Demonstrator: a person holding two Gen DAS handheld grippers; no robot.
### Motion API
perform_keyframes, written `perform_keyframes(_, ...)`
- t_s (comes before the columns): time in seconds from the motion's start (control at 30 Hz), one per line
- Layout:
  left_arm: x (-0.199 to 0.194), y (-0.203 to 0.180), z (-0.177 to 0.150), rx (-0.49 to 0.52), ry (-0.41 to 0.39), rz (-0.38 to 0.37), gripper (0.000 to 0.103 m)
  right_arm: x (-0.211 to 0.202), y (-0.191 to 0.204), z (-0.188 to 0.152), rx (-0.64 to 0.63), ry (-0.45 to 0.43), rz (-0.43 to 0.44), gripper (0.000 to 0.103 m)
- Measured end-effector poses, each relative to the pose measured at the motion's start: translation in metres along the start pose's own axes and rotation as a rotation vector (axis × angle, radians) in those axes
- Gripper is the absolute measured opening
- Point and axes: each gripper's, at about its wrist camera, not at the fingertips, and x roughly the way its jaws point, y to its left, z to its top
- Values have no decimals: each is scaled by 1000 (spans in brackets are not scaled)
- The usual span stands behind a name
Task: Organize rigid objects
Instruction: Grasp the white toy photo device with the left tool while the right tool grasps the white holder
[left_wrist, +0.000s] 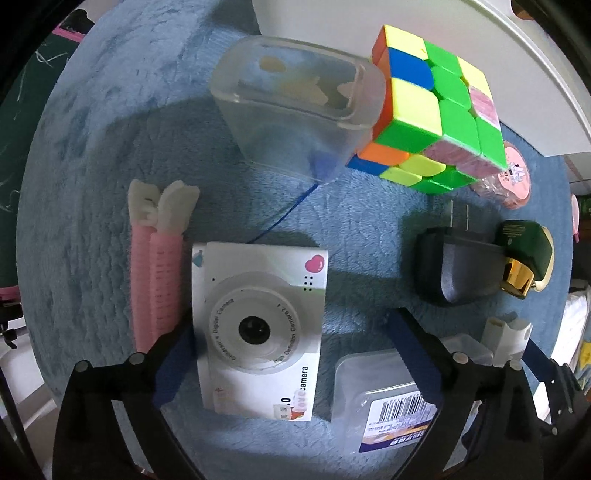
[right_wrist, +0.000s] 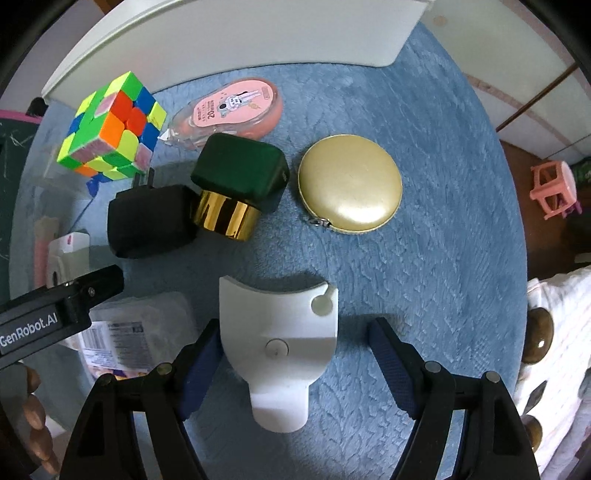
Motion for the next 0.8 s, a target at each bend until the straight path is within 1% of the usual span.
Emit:
perform_keyframes(0.07,3,-2,2,-4,-4,0,100,3,3,4,-5,-9,-7,77)
perform_keyframes(0.17,7,-8,2,-3,-10,1,99,0,5,1,-11,-26,-8,70)
perform_keyframes(0.23,6,-8,1,5,-14,4,98,-4,12,-3,-26,-39,-5,58)
perform_keyframes(0.27,5,-8,1,11,-17,12,96,-5,15,-4,-34,-44,-9,56)
perform_keyframes(0.37,0,-6,-4,33,-38,23,90,-4,20,-8,-32,-54,-10,56)
perform_keyframes(0.43,-3,-5,-7,43,-58,25,80,-6,16,-11,-21,-52,3,55)
perform_keyframes(0.47,-4,-4,-7,47,-67,26,77,-7,16,-12,-19,-52,9,55)
perform_keyframes(0.53,-7,-2,-9,53,-91,24,64,-7,15,-13,-15,-54,15,55)
perform_keyframes(0.57,-8,0,-10,55,-101,18,61,-7,15,-14,-14,-55,17,55)
perform_keyframes(0.77,-14,8,-17,54,-140,-12,61,-14,9,-25,-10,-71,22,55)
perform_keyframes(0.8,-15,13,-21,55,-152,-16,61,-15,2,-24,-10,-77,24,55)
